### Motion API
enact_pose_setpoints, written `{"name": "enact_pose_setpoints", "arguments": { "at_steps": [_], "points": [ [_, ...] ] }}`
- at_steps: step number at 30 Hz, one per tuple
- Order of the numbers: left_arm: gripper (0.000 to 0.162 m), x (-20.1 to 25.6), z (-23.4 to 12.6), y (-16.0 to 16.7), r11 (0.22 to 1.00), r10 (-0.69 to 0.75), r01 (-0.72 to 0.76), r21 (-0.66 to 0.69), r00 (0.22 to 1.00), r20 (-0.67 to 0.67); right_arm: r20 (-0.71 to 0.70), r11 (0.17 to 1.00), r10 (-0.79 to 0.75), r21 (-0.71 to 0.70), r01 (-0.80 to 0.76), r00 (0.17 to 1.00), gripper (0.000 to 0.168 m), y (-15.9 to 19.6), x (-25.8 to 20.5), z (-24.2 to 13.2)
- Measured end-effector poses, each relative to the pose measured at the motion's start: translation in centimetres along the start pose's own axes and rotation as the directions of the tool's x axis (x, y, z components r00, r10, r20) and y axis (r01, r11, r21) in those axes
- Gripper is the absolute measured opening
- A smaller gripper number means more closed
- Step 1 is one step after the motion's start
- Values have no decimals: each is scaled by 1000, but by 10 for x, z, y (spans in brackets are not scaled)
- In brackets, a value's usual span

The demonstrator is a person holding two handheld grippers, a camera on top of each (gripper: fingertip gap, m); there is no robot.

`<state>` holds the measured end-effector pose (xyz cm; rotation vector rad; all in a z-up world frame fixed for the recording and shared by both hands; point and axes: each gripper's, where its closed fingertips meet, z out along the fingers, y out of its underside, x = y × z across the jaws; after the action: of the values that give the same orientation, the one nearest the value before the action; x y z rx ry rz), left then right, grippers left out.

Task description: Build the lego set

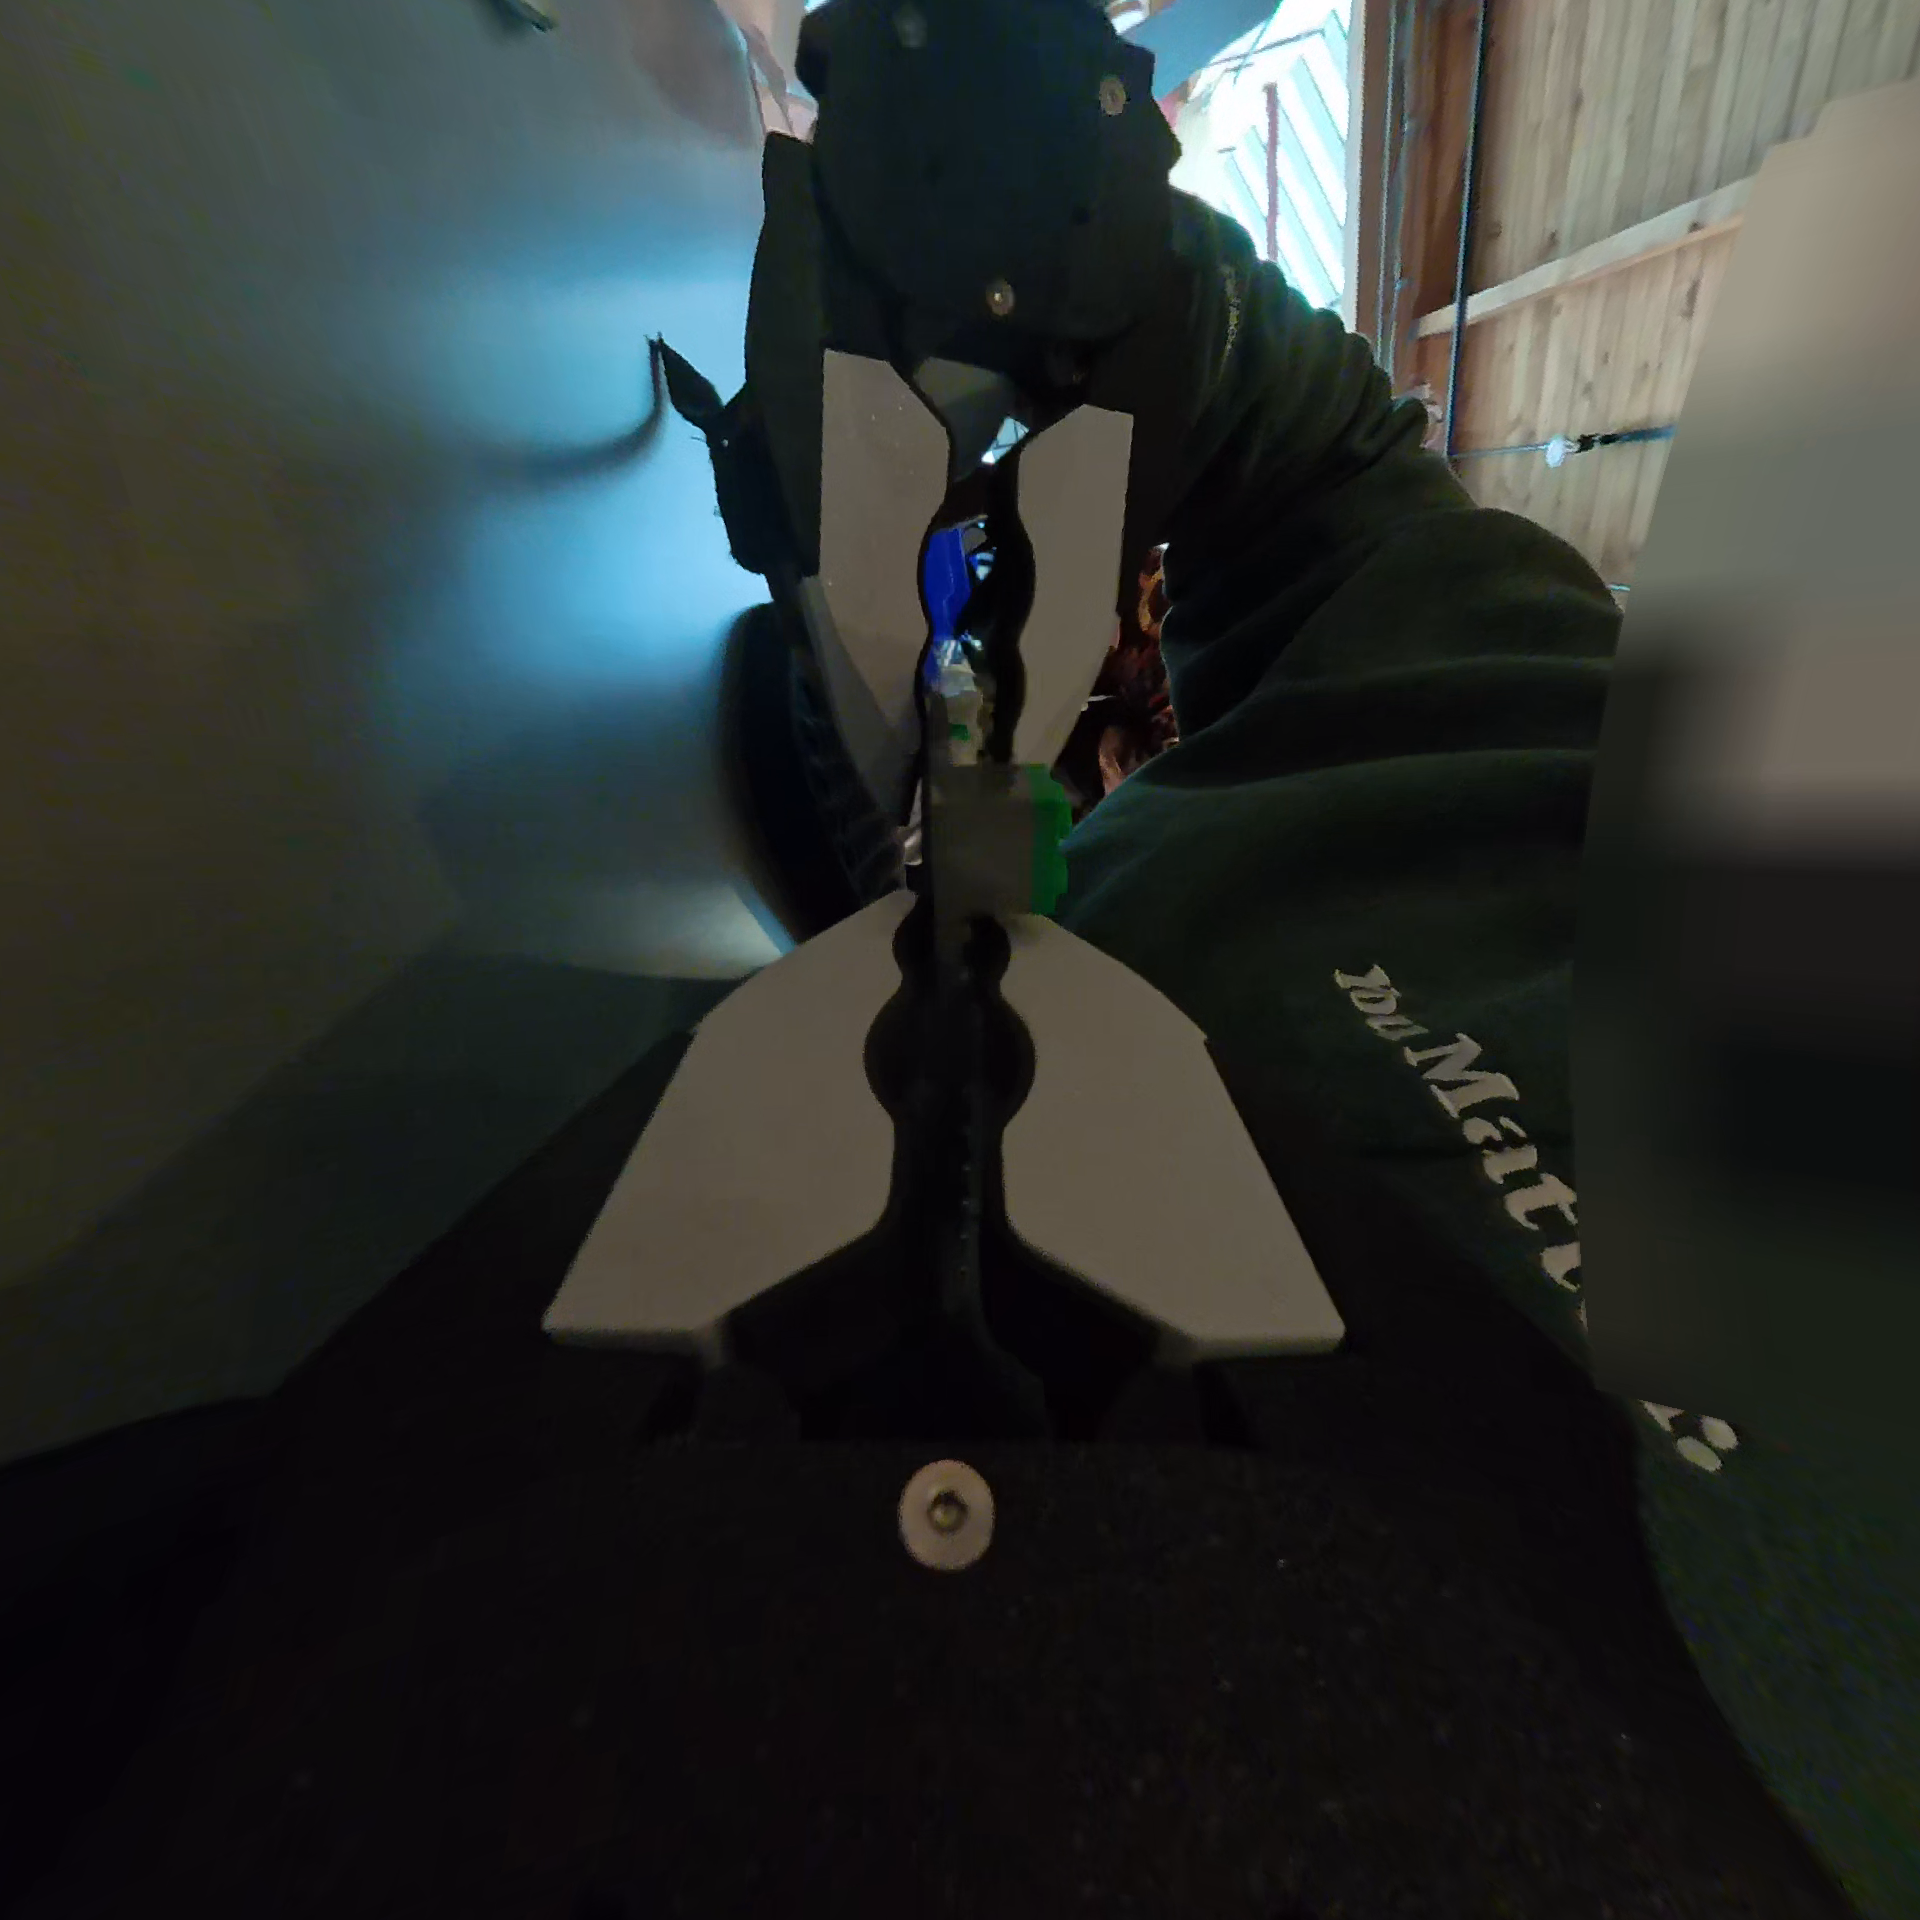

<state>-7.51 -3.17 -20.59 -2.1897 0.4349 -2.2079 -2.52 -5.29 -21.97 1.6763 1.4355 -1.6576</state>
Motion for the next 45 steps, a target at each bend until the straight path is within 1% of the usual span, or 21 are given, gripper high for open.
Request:
{"name": "enact_pose_setpoints", "arguments": {
  "at_steps": [3,5,8,12,17,18,20,22,23,25,26,28,31,35,38,42,45],
  "points": [
    [7,-1,-2,-2,1000,-9,9,10,1000,2,-34,1000,-25,1,25,999,23,-4,1,-3],
    [7,-2,-3,-3,1000,-20,20,17,1000,3,-81,999,-49,-4,49,995,24,-7,4,-7],
    [7,-3,-6,-7,998,-47,48,46,999,-13,-171,995,-99,0,100,980,31,-13,6,-14],
    [7,0,-9,-14,996,-52,54,74,998,-28,-363,977,-202,-9,213,910,38,-22,8,-24],
    [7,-3,-10,-16,995,-57,58,87,998,-17,-514,952,-211,85,294,832,40,-28,7,-42],
    [7,-5,-10,-17,993,-65,66,93,998,-14,-563,942,-220,92,324,797,40,-30,8,-48],
    [7,-7,-11,-21,989,-94,96,116,995,-22,-680,909,-263,62,411,684,40,-35,6,-57],
    [7,-10,-13,-24,983,-110,111,144,994,-16,-779,866,-322,-13,500,538,37,-38,0,-60],
    [7,-11,-14,-27,979,-123,125,162,992,-19,-821,845,-352,-72,530,449,34,-38,-1,-60],
    [6,-13,-15,-31,972,-144,145,186,989,-22,-871,805,-407,-199,559,276,29,-35,2,-58],
    [6,-13,-15,-32,970,-149,150,192,989,-21,-879,786,-427,-246,567,211,27,-33,4,-55],
    [6,-13,-13,-34,968,-157,158,196,987,-19,-882,761,-454,-310,570,126,23,-30,9,-48],
    [6,-14,-9,-32,971,-155,154,185,988,-7,-883,741,-466,-355,570,56,18,-27,15,-46],
    [7,-11,-5,-29,972,-152,151,178,988,-7,-882,729,-471,-371,575,27,12,-26,15,-47],
    [6,-12,-3,-27,976,-136,133,175,991,8,-880,735,-471,-359,575,53,12,-25,12,-47],
    [6,-16,-1,-22,981,-113,106,159,993,37,-876,781,-447,-282,557,183,11,-25,6,-48],
    [6,-13,0,-19,983,-102,96,155,994,30,-852,828,-416,-209,520,318,12,-23,3,-44]
  ]
}}
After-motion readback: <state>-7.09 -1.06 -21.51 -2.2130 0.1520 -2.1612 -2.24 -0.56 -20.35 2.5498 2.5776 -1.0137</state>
